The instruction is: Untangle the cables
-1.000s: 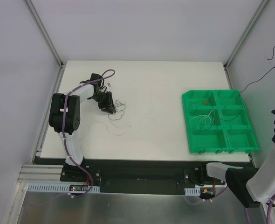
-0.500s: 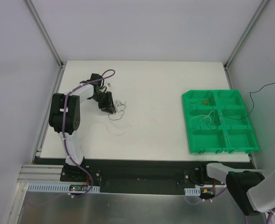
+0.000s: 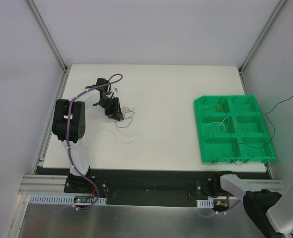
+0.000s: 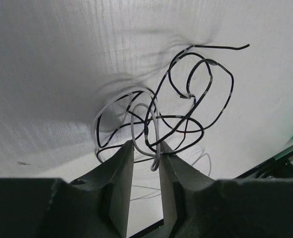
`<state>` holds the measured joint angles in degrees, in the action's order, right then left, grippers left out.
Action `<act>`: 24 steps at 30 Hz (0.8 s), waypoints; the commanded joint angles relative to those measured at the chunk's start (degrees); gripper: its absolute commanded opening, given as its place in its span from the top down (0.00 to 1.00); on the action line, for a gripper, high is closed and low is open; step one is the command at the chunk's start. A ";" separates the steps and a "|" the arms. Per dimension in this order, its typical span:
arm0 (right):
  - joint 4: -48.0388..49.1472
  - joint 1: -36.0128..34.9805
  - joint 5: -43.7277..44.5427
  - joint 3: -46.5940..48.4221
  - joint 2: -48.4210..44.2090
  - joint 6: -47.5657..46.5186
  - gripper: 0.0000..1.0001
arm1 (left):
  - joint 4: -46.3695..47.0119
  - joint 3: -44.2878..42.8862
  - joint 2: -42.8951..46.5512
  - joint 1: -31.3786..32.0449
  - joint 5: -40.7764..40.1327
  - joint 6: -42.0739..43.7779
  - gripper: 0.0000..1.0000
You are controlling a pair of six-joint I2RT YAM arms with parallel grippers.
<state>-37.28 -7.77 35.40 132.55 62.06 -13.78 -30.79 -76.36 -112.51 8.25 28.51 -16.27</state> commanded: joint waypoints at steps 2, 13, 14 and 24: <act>-0.42 -0.40 1.69 -3.27 0.86 -1.69 1.00 | -1.29 -0.46 0.45 -0.08 0.49 0.28 0.74; -1.13 -0.49 0.19 -3.51 4.12 -3.79 1.00 | -1.29 -1.51 -0.43 -0.08 0.84 0.45 0.74; -1.13 -0.49 0.81 -5.44 3.42 -4.32 1.00 | -1.29 -1.51 -0.34 -0.08 0.84 0.54 0.74; -6.74 -0.32 9.77 -26.36 -4.84 -7.50 0.99 | -1.64 -2.04 -1.57 -0.08 1.72 0.37 0.73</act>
<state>-40.64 -7.88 40.29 110.32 59.05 -19.88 -30.79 -76.44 -112.77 8.25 28.53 -16.27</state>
